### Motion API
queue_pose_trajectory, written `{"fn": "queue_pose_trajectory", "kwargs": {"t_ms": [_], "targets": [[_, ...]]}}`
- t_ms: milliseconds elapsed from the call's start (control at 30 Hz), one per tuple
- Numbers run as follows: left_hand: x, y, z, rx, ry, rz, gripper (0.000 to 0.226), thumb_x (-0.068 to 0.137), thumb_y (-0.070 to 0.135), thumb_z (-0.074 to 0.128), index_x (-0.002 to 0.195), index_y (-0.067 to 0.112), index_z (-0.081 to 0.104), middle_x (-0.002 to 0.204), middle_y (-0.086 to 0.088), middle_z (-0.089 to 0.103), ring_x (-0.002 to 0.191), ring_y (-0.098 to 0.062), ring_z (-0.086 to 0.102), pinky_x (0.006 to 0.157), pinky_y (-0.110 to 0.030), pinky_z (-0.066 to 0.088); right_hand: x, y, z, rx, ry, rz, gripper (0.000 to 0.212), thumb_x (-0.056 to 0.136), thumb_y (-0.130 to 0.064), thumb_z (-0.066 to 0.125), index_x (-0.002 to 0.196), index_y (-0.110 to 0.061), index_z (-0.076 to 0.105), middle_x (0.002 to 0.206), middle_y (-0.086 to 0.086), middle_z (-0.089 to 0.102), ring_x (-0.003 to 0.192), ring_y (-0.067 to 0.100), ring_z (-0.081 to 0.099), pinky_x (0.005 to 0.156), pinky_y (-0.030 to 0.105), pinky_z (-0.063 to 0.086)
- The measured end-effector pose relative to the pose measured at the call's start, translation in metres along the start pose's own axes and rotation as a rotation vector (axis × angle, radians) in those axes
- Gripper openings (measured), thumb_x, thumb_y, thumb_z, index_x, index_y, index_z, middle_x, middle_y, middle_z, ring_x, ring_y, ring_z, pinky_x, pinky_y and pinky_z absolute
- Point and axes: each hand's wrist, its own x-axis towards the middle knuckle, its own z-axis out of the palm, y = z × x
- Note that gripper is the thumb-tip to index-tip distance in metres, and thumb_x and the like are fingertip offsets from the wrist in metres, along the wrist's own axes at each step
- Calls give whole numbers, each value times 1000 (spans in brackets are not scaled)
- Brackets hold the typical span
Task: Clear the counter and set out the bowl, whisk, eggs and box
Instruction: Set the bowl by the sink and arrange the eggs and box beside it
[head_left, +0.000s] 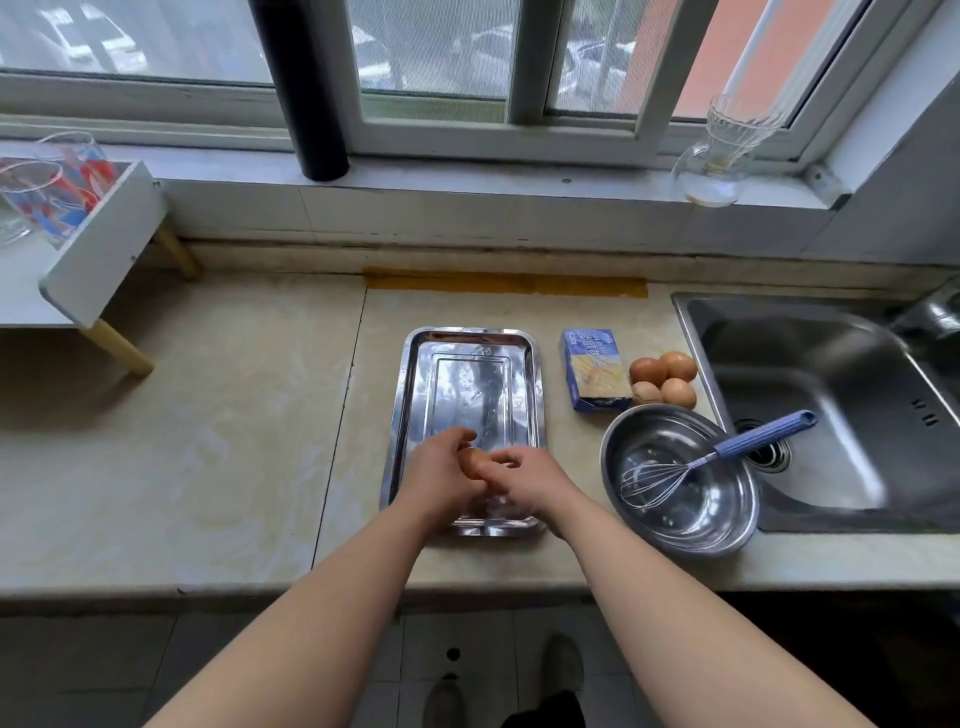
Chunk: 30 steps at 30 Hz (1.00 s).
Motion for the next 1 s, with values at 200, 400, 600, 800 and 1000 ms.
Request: {"fn": "queue_pose_trajectory", "kwargs": {"t_ms": [200, 400, 600, 800, 1000], "targets": [[5, 9, 1, 10, -37, 64, 66, 69, 13, 79, 130, 15, 55, 125, -6, 62, 109, -17, 60, 87, -19, 44, 2, -2, -8, 195, -48, 32, 15, 85, -20, 69, 88, -7, 63, 69, 9, 60, 61, 18, 56, 57, 29, 50], [17, 32, 8, -74, -53, 95, 75, 66, 21, 85, 132, 14, 52, 126, -4, 59, 108, -17, 60, 95, -31, 50, 5, -5, -41, 297, 45, 39, 31, 81, -13, 70, 109, -6, 58, 93, 13, 65, 77, 19, 63, 81, 35, 54], [41, 55, 32, 13, -8, -3, 53, 82, 16, 70, 131, 10, 51, 121, -11, 62, 103, -23, 62, 84, -25, 45, 2, -18, -107, 200, 317, -92, 39, 81, -6, 69, 119, -3, 59, 102, 8, 64, 90, 17, 58, 82, 27, 46], [66, 77, 62, 223, 11, -126, 41, 86, 23, 63, 122, 6, 53, 120, -15, 59, 110, -31, 58, 89, -34, 45, 24, -22, -179, -21, 475, -109, 43, 82, -12, 66, 123, -19, 54, 123, 6, 57, 106, 21, 55, 95, 33, 46], [91, 83, 83, 388, 9, -223, 36, 86, 22, 62, 116, 8, 48, 122, -15, 53, 110, -34, 58, 85, -38, 47, 62, -30, -222, -262, 512, -109, 49, 87, -12, 60, 133, -22, 46, 131, 3, 53, 108, 21, 54, 92, 35, 47]]}}
